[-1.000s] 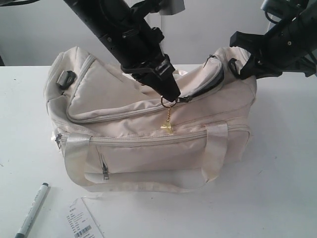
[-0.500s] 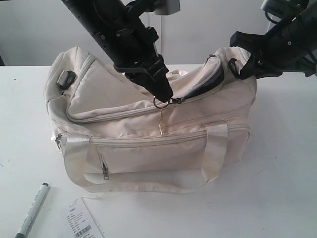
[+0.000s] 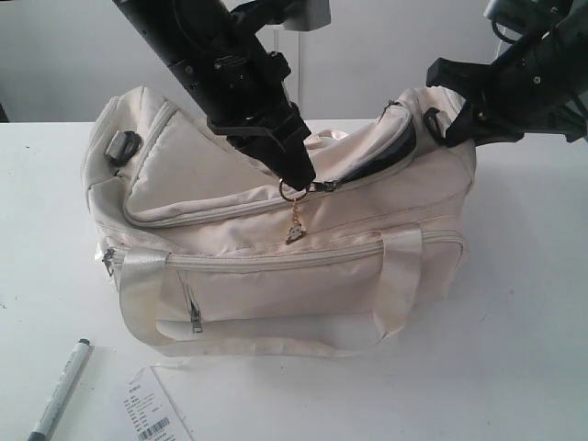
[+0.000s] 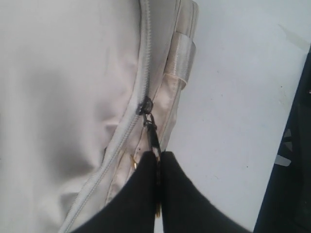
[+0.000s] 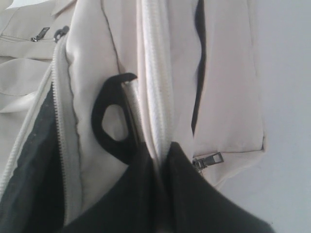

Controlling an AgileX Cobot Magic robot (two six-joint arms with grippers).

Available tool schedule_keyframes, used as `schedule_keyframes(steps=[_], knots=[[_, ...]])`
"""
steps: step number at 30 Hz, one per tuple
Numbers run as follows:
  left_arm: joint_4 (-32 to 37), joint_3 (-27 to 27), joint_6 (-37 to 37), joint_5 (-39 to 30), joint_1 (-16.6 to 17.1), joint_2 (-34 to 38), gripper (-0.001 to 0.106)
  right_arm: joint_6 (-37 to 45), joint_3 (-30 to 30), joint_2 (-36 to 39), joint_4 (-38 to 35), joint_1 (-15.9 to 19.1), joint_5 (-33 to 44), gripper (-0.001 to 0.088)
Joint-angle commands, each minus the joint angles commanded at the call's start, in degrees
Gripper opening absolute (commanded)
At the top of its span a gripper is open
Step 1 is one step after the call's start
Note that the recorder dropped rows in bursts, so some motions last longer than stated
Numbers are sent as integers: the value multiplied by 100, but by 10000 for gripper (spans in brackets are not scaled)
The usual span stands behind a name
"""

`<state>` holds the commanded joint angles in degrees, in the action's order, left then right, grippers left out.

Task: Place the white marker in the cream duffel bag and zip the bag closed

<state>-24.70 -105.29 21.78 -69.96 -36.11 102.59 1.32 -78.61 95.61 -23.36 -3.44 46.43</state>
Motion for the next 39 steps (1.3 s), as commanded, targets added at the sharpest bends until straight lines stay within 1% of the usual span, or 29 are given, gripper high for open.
schedule_keyframes(steps=[5, 26, 28, 29, 30, 32, 33, 34, 36, 39], knots=[[324, 0, -106, 0, 0, 0, 0, 0, 0, 0, 0, 0, 0, 0], [342, 0, -141, 0, 0, 0, 0, 0, 0, 0, 74, 0, -25, 5], [342, 0, -141, 0, 0, 0, 0, 0, 0, 0, 74, 0, -25, 58], [342, 0, -141, 0, 0, 0, 0, 0, 0, 0, 74, 0, -25, 104], [342, 0, -141, 0, 0, 0, 0, 0, 0, 0, 74, 0, -25, 171], [342, 0, -141, 0, 0, 0, 0, 0, -22, -10, 63, 0, -25, 270], [342, 0, -149, 0, 0, 0, 0, 0, -22, -21, 63, 0, -25, 339], [331, 0, -149, 0, 0, 0, 0, 0, -25, -42, 63, 0, -42, 377], [331, 0, -149, 0, 0, 0, 0, 0, -25, -130, 63, 0, -65, 439], [310, 0, -149, 0, 0, 0, 0, 0, -53, -321, 114, 10, -103, 455]])
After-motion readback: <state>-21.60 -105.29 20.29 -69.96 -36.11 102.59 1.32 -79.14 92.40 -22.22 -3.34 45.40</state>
